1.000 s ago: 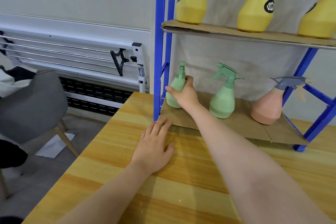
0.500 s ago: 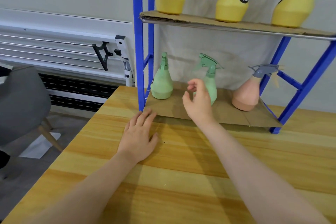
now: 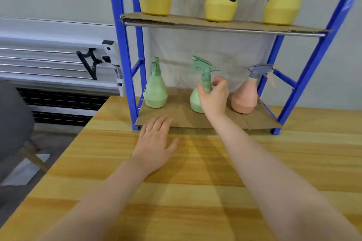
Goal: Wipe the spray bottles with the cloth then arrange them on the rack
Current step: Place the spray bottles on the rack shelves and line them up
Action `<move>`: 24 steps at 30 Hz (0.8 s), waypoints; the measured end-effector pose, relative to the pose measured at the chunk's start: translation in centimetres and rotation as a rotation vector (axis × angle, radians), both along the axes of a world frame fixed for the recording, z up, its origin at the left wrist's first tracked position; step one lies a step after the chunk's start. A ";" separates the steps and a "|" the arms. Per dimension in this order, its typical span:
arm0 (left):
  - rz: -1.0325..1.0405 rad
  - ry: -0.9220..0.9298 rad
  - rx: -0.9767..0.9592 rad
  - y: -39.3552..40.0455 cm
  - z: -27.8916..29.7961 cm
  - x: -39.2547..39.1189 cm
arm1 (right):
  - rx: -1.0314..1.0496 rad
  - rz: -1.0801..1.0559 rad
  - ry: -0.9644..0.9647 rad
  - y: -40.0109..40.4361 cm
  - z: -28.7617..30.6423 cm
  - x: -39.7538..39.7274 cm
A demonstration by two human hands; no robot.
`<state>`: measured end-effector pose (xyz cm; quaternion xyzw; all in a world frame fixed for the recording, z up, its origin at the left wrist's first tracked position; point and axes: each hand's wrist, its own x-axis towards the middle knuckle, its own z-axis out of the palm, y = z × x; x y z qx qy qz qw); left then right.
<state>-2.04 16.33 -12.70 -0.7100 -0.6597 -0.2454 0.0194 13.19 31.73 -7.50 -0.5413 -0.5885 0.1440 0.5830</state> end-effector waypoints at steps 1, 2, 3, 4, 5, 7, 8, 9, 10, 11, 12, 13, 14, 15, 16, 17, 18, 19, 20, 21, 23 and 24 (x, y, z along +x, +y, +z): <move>-0.016 0.006 -0.008 0.2 0.0 0.9 | -0.021 -0.007 0.014 0.3 0.4 -0.2; -0.022 0.013 -0.013 0.4 -0.1 1.8 | -0.034 -0.018 0.027 0.6 0.7 -0.4; -0.021 0.023 -0.017 0.7 -0.4 2.5 | -0.035 -0.030 0.032 0.9 0.9 -0.5; -0.015 0.036 -0.023 0.9 -0.8 3.1 | -0.030 -0.041 0.029 1.2 1.2 -0.7; -0.004 0.051 -0.028 1.0 -1.2 3.6 | -0.025 -0.052 0.025 1.3 1.4 -0.9; 0.021 0.086 -0.024 1.2 -2.0 4.2 | -0.028 -0.070 0.013 1.6 1.8 -0.9; 0.029 0.095 -0.013 1.1 -2.4 4.3 | -0.038 -0.081 -0.003 1.8 2.0 -0.9; 0.032 0.095 0.001 1.1 -2.6 4.4 | -0.053 -0.093 -0.025 2.1 2.1 -0.7; 0.033 0.091 0.013 1.2 -2.7 4.4 | -0.067 -0.096 -0.044 2.3 2.1 -0.5; 0.031 0.087 0.017 1.2 -2.9 4.4 | -0.076 -0.085 -0.054 2.6 2.2 -0.3; 0.030 0.083 0.016 1.3 -3.0 4.4 | -0.084 -0.061 -0.053 2.8 2.2 -0.1; 0.030 0.077 0.015 1.3 -3.0 4.4 | -0.094 -0.030 -0.044 2.9 2.2 0.1; 0.030 0.069 0.017 1.4 -3.1 4.3 | -0.106 -0.001 -0.029 3.0 2.3 0.2; 0.028 0.061 0.021 1.4 -3.1 4.3 | -0.120 0.022 -0.014 3.1 2.4 0.4; 0.025 0.055 0.021 1.4 -3.1 4.3 | -0.132 0.040 -0.001 3.1 2.4 0.6; 0.023 0.049 0.020 1.4 -3.1 4.2 | -0.142 0.056 0.008 3.1 2.5 0.7; 0.023 0.043 0.021 1.4 -3.2 4.2 | -0.148 0.069 0.014 3.0 2.6 0.9; 0.023 0.039 0.025 1.4 -3.2 4.2 | -0.154 0.079 0.017 3.0 2.6 1.0; 0.023 0.035 0.031 1.4 -3.3 4.2 | -0.158 0.088 0.020 3.0 2.6 1.1; 0.021 0.029 0.036 1.4 -3.3 4.1 | -0.159 0.099 0.026 3.1 2.5 1.2; 0.018 0.013 0.043 1.5 -3.3 4.1 | -0.152 0.124 0.036 3.3 2.5 1.4; 0.018 0.013 0.044 1.5 -3.4 4.1 | -0.146 0.137 0.035 3.4 2.5 1.5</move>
